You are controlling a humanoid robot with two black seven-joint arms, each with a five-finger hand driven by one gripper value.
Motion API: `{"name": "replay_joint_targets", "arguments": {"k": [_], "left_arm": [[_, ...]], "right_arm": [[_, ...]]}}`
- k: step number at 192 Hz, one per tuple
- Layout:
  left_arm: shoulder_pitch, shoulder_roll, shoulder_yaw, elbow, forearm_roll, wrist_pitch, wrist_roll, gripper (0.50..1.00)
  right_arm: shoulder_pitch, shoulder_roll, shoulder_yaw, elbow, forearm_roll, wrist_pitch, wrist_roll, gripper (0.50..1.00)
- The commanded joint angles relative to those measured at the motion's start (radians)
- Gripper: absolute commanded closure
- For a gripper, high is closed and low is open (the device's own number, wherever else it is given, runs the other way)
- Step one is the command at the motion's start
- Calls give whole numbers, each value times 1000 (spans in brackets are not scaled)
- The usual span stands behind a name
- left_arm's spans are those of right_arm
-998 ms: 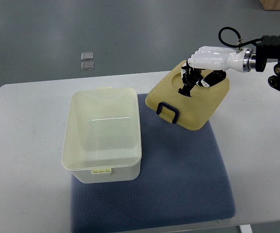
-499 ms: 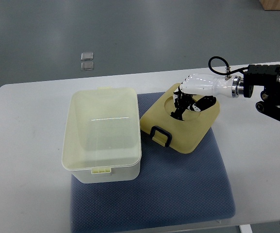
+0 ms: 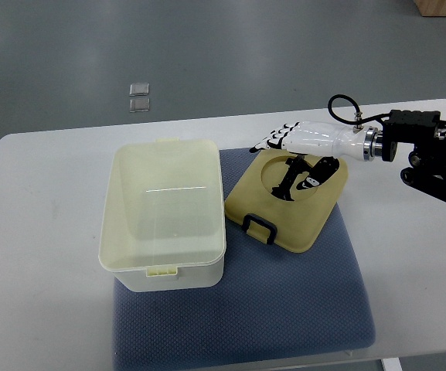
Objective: Open white storage box with right hand
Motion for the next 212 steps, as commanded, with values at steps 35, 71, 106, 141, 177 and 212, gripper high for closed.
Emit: {"name": "replay_joint_targets", "arguments": {"k": [35,71,106,141,177,212], "left_arm": [[0,0,0,0,0,0,0,500],[0,0,0,0,0,0,0,500],[0,0,0,0,0,0,0,500],[0,0,0,0,0,0,0,500],[0,0,0,0,0,0,0,500],[0,0,0,0,0,0,0,500]], "right_arm": [[6,-11,116,2,297,89,0,585],[-39,1,260,-12,618,285,0,585],[-86,41,283,-78,923,300,0,585],[-121,81,285,-114,1268,273,0,587],[-132,87,285,-119,1491,236,-97,585],[-137,92,283,-127,1560,253,-169,585]]}}
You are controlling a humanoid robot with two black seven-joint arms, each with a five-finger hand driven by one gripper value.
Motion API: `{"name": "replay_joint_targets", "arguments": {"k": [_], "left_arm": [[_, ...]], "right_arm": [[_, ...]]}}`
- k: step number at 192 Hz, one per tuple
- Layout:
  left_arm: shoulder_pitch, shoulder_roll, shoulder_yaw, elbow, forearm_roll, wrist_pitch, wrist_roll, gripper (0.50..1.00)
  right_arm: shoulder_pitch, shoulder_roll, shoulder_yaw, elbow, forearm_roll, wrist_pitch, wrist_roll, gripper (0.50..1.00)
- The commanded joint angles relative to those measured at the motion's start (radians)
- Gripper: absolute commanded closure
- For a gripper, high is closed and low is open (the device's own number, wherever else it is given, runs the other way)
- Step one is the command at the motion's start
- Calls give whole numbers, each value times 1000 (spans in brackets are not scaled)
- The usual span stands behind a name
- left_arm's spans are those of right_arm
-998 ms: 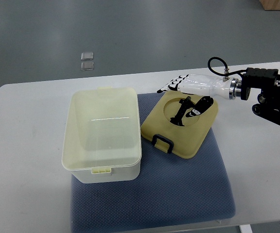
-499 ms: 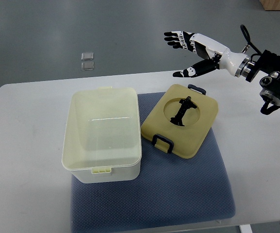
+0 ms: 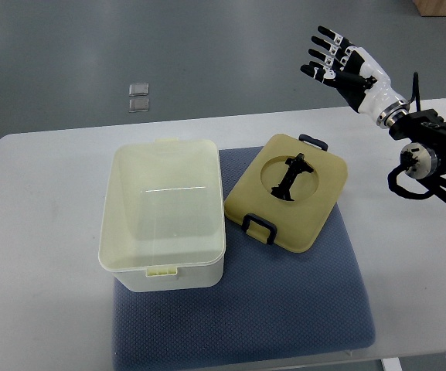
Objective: Open white storage box with right hand
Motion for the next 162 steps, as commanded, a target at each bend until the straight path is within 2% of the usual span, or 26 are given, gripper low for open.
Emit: {"name": "replay_joint_targets", "arguments": {"k": [1,31,79,162], "left_arm": [[0,0,0,0,0,0,0,500],[0,0,0,0,0,0,0,500],[0,0,0,0,0,0,0,500],[0,0,0,0,0,0,0,500]], "right_arm": [[-3,4,-2,-6,25,13,-26,585],[-44,31,44,-12,45,60,-27,585],[-95,93,125,-33,60,28,-4,570],[-109,100,156,-72,58,27,29,570]]}}
